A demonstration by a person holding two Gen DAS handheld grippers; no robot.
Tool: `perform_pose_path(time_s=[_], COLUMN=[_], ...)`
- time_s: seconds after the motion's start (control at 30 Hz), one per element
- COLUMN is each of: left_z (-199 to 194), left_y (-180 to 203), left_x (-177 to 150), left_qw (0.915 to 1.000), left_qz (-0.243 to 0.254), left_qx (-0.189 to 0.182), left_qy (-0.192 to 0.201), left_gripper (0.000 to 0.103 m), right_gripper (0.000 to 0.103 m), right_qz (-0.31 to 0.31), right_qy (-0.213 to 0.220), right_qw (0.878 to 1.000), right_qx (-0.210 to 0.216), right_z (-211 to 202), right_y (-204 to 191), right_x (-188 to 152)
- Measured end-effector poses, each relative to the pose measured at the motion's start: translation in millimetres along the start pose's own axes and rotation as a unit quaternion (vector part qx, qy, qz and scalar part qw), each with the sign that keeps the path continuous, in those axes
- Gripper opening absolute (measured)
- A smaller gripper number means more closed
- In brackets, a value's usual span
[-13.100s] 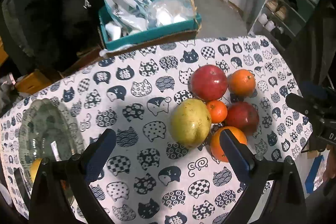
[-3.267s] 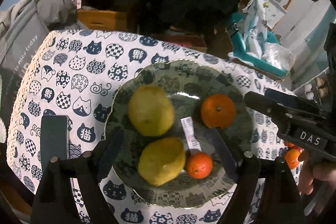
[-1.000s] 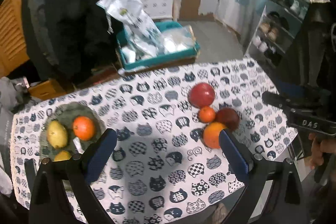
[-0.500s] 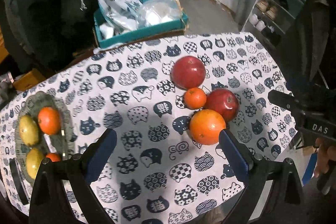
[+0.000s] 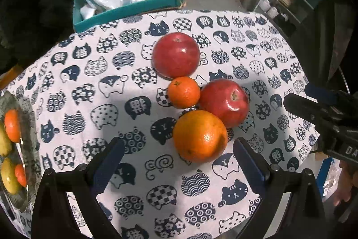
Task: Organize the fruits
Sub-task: 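Lower the left tool to a large orange while the right tool approaches a red apple, then grasp the large orange with the left tool while the right tool grasps the red apple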
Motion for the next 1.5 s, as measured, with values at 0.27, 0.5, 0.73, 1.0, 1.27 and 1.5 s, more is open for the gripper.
perform_pose_path(time_s=[0.27,0.5,0.73,1.0,1.27,1.5], left_z=[26,38,45,35,24,13], left_y=[5,8,12,-17,-54,-63], left_x=[2,4,-1,-11,-24,-29], left_qw=[0.9996,0.9987,0.9973,0.9992,0.9987,0.9988], left_qz=[-0.002,-0.007,0.008,-0.004,-0.038,-0.042], left_qx=[-0.014,-0.042,-0.064,-0.019,0.000,0.003], left_qy=[-0.025,-0.028,-0.035,-0.034,-0.033,-0.024], left_gripper=[0.099,0.081,0.067,0.066,0.066,0.066], right_gripper=[0.075,0.075,0.075,0.075,0.075,0.076], right_qz=[0.002,0.000,0.001,-0.007,-0.027,-0.036], right_qy=[-0.012,-0.021,-0.032,-0.054,-0.086,-0.102], right_qw=[1.000,1.000,0.999,0.998,0.995,0.994], right_qx=[0.005,0.010,0.016,0.037,0.042,0.015], right_z=[11,20,30,46,75,102], right_y=[0,-4,-8,-24,-45,-54], right_x=[0,2,4,2,0,5])
Point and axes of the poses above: each gripper's, at about its wrist camera, not at the fingertips, and z roughly the way its jaws point, y to its right, x to its top, the point moved 1 cm from there along z, roughly the way its jaws point, and after that the axes turned 11 degrees about z, right-handed, at the moved point
